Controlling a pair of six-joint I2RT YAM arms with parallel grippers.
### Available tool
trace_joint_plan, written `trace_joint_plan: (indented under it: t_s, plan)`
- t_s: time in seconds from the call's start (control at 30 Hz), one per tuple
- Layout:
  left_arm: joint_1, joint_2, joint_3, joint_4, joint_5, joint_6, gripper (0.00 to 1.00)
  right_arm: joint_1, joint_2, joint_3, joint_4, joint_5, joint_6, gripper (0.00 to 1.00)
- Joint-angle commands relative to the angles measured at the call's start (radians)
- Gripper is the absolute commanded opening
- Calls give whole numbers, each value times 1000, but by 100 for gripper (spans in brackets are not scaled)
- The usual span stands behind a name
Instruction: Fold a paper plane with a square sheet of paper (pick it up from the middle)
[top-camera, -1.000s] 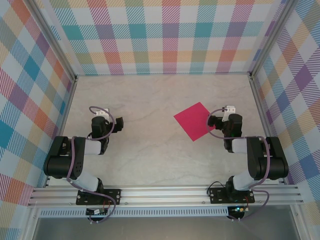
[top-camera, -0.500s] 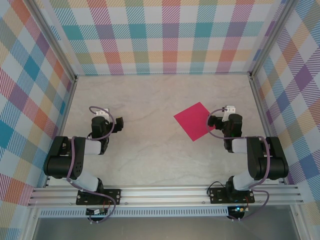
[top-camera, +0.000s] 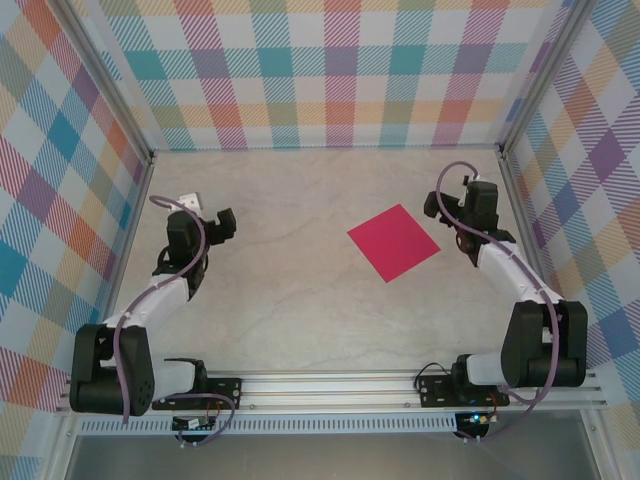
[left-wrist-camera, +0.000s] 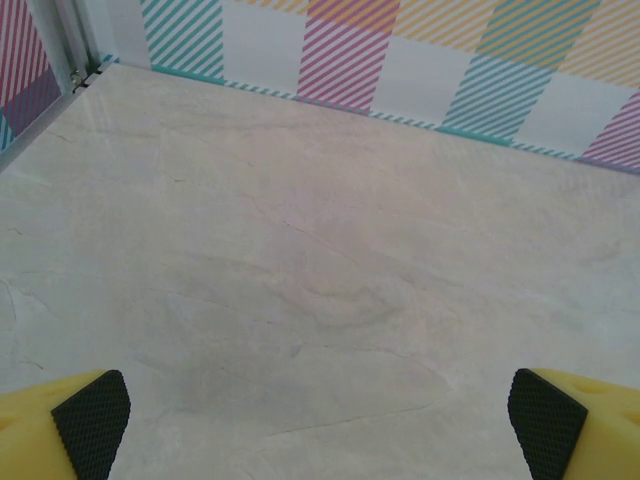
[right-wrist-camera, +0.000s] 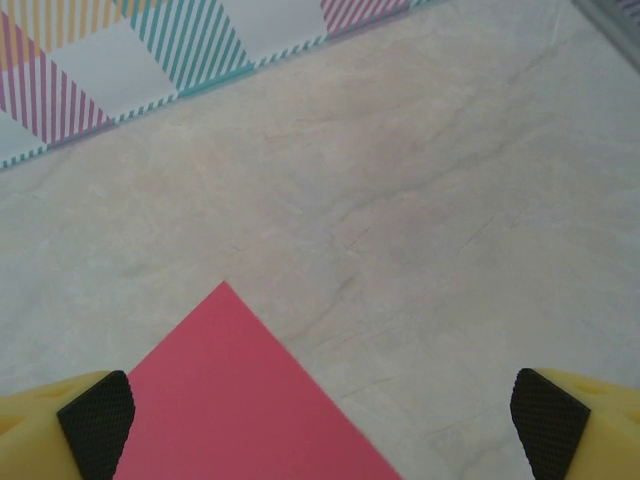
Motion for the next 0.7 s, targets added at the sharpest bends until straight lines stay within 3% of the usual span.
trace_joint_plan:
  t_s: [0.0, 0.13, 0.33, 0.5, 0.67]
  plan:
    - [-10, -52, 65, -252, 25, -107, 100, 25, 66, 36, -281, -119, 118, 100]
    - [-13, -97, 95, -329, 92, -185, 100, 91, 166, 99, -320, -167, 176, 100]
    - [-11, -94, 152, -436, 230, -252, 100, 190, 354, 206, -354, -111, 245, 100]
    - [-14, -84, 168, -482, 250, -260, 100, 241, 475, 279, -395, -65, 285, 100]
    - [-13, -78, 169, -479, 263, -263, 100, 307, 501, 253, -440, -12, 336, 100]
